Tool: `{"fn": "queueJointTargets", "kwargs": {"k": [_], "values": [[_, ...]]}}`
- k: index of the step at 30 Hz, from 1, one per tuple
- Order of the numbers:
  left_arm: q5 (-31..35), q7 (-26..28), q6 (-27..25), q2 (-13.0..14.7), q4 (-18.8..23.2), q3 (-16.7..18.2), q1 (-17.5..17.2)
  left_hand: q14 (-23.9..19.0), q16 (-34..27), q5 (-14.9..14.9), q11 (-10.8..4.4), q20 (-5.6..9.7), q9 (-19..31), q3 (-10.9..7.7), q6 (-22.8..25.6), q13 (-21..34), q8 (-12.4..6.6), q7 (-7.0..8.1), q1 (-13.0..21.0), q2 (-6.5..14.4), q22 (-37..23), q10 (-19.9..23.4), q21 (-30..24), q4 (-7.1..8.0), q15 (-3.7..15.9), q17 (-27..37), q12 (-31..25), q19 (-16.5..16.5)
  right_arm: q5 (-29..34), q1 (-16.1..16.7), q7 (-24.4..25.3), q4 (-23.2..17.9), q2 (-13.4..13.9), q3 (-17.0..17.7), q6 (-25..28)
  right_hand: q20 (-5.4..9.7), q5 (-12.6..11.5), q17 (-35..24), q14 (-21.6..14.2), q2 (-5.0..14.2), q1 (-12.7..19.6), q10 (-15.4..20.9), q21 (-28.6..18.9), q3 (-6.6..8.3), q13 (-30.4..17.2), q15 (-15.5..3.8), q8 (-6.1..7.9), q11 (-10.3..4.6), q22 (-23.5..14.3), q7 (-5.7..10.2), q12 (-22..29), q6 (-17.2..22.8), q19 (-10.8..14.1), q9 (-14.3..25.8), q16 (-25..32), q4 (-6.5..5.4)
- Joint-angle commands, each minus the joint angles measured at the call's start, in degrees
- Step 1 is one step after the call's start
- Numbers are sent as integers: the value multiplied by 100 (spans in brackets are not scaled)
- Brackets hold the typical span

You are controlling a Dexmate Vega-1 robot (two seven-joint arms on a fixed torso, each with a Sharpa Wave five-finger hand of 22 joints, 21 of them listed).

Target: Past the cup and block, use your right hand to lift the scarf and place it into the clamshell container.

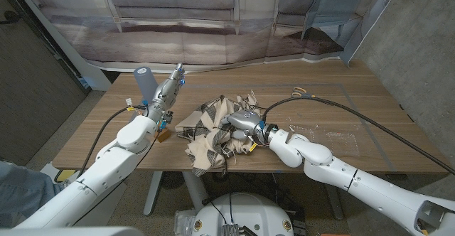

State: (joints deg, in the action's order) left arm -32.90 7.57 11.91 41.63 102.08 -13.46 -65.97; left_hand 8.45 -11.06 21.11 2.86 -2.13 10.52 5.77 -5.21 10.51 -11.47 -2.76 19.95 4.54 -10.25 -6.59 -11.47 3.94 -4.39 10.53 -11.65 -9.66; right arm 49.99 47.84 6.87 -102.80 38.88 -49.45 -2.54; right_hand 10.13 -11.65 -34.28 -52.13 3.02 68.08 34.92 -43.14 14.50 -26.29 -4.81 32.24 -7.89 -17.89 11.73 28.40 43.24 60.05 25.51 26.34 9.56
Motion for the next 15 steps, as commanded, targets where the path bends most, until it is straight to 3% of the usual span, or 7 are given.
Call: {"fn": "queueJointTargets", "kwargs": {"k": [1,15], "values": [[-19,-71,10,11,-35,-24,60,-15,3,-9,3,-41,28,46,12,22,-3,-2,70,8,-30,41,-15,-12,6,8,-16,-611,-71,137,302,-173,30,173,53,235,14,-54,-245,269,356,65,-98,19,-57,-870,45,-15,-32,3,18,60,13,-8,65,-45],[-5,-91,4,27,-40,-39,105,-17,4,-11,10,-34,28,60,9,23,1,-7,79,13,-30,35,-15,-11,0,8,-11,-612,-227,299,567,-398,110,388,20,245,60,-277,-487,253,529,301,-503,-5,-334,-873,128,-71,-125,-2,76,259,17,38,153,-63]]}}
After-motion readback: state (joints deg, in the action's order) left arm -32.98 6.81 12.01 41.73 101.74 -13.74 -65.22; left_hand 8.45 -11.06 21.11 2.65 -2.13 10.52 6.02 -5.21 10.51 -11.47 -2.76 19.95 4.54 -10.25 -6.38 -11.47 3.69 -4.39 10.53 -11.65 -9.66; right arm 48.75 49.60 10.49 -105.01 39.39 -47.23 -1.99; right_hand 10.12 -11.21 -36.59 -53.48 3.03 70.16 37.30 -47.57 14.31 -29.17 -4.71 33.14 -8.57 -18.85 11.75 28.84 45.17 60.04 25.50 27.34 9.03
